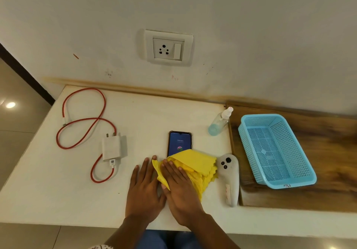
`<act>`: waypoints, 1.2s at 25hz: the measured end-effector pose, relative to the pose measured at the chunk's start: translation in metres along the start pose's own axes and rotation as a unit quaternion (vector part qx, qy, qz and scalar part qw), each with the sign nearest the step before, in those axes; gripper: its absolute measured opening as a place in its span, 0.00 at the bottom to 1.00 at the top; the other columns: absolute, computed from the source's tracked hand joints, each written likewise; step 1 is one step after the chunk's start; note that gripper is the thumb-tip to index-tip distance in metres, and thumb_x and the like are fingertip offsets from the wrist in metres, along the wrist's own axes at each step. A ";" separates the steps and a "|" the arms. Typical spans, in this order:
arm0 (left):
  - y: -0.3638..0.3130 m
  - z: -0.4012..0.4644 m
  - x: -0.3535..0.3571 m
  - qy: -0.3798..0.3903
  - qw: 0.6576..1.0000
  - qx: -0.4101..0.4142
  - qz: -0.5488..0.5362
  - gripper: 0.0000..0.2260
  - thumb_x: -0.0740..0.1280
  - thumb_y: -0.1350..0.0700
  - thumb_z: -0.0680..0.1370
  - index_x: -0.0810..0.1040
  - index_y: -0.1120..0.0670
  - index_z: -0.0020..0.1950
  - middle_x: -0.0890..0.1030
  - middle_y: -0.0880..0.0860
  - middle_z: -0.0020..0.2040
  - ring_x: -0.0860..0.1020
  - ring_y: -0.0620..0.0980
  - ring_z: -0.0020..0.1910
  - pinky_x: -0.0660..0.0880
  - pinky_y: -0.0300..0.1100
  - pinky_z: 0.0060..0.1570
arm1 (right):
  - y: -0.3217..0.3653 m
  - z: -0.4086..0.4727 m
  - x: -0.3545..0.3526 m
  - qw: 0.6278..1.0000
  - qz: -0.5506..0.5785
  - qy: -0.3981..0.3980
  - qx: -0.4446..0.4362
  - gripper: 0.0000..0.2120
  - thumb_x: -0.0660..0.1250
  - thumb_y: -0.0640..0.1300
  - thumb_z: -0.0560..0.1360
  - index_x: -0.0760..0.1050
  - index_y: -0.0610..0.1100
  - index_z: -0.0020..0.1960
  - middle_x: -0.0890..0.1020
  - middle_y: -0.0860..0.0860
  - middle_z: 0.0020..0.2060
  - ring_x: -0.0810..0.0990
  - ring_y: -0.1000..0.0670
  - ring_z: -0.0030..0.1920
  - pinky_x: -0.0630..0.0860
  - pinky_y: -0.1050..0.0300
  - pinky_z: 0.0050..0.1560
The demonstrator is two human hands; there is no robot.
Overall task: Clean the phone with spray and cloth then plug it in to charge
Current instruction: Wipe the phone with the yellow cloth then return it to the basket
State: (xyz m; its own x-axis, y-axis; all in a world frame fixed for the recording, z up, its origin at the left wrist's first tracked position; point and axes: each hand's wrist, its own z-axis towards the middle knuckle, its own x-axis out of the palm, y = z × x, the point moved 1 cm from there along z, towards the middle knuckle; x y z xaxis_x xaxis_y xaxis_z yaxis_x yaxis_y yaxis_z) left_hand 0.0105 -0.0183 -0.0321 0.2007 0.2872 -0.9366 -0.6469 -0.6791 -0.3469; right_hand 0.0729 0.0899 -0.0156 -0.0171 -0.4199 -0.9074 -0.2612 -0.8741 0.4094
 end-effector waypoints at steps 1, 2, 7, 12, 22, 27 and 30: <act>0.000 0.000 0.000 0.003 1.000 -0.001 0.003 0.28 0.45 0.41 0.80 0.59 0.54 0.75 0.61 0.55 0.75 0.57 0.56 0.74 0.57 0.56 0.68 | 0.002 -0.003 -0.001 0.999 0.035 0.019 0.009 0.24 0.38 0.55 0.80 0.46 0.51 0.74 0.60 0.55 0.73 0.51 0.57 0.73 0.43 0.61 0.71; 0.000 0.000 0.000 0.007 1.000 0.000 0.007 0.28 0.45 0.41 0.80 0.59 0.54 0.75 0.61 0.55 0.75 0.57 0.56 0.74 0.56 0.56 0.68 | 0.003 -0.006 0.000 0.997 0.071 0.015 0.009 0.24 0.37 0.58 0.79 0.45 0.55 0.74 0.55 0.57 0.74 0.47 0.60 0.73 0.40 0.64 0.71; 0.002 -0.001 0.002 0.022 1.000 0.007 0.017 0.30 0.46 0.37 0.78 0.61 0.52 0.75 0.59 0.55 0.75 0.55 0.56 0.74 0.55 0.56 0.68 | 0.010 -0.022 -0.017 0.979 0.185 0.077 0.035 0.33 0.30 0.70 0.66 0.41 0.60 0.69 0.46 0.66 0.68 0.39 0.75 0.66 0.35 0.73 0.68; 0.002 0.000 0.001 0.011 1.000 0.003 0.011 0.30 0.48 0.35 0.78 0.63 0.52 0.74 0.60 0.55 0.75 0.55 0.55 0.74 0.54 0.55 0.69 | 0.026 -0.014 -0.077 0.909 0.377 0.017 0.178 0.25 0.49 0.60 0.74 0.71 0.48 0.61 0.76 0.60 0.51 0.70 0.72 0.46 0.61 0.81 0.51; 0.003 0.001 0.007 0.015 0.999 -0.012 0.028 0.31 0.50 0.34 0.76 0.58 0.49 0.75 0.60 0.54 0.75 0.54 0.55 0.74 0.50 0.51 0.71 | -0.010 0.128 -0.111 0.937 0.246 -0.189 0.158 0.19 0.49 0.49 0.81 0.70 0.38 0.58 0.76 0.51 0.38 0.75 0.49 0.40 0.71 0.54 0.43; 0.001 0.002 0.007 0.002 1.000 -0.010 0.024 0.31 0.51 0.34 0.77 0.60 0.50 0.75 0.61 0.54 0.75 0.55 0.55 0.74 0.53 0.53 0.69 | -0.024 0.109 -0.048 0.996 -0.057 -0.032 0.068 0.21 0.52 0.48 0.80 0.60 0.44 0.71 0.63 0.45 0.72 0.58 0.43 0.73 0.59 0.44 0.71; 0.002 0.000 0.007 0.004 0.999 -0.007 0.035 0.31 0.52 0.35 0.77 0.58 0.49 0.75 0.59 0.54 0.75 0.54 0.54 0.75 0.52 0.53 0.70 | -0.019 0.094 -0.045 0.991 -0.055 -0.031 0.120 0.25 0.54 0.45 0.80 0.52 0.42 0.74 0.57 0.40 0.74 0.53 0.40 0.73 0.53 0.45 0.73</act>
State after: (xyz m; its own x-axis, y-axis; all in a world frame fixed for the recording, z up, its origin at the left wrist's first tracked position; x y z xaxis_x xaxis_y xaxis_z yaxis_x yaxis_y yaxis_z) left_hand 0.0107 -0.0172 -0.0391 0.1606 0.2339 -0.9589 -0.6493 -0.7067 -0.2811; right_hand -0.0119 0.1479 0.0086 -0.0329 -0.3033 -0.9523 -0.4860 -0.8277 0.2804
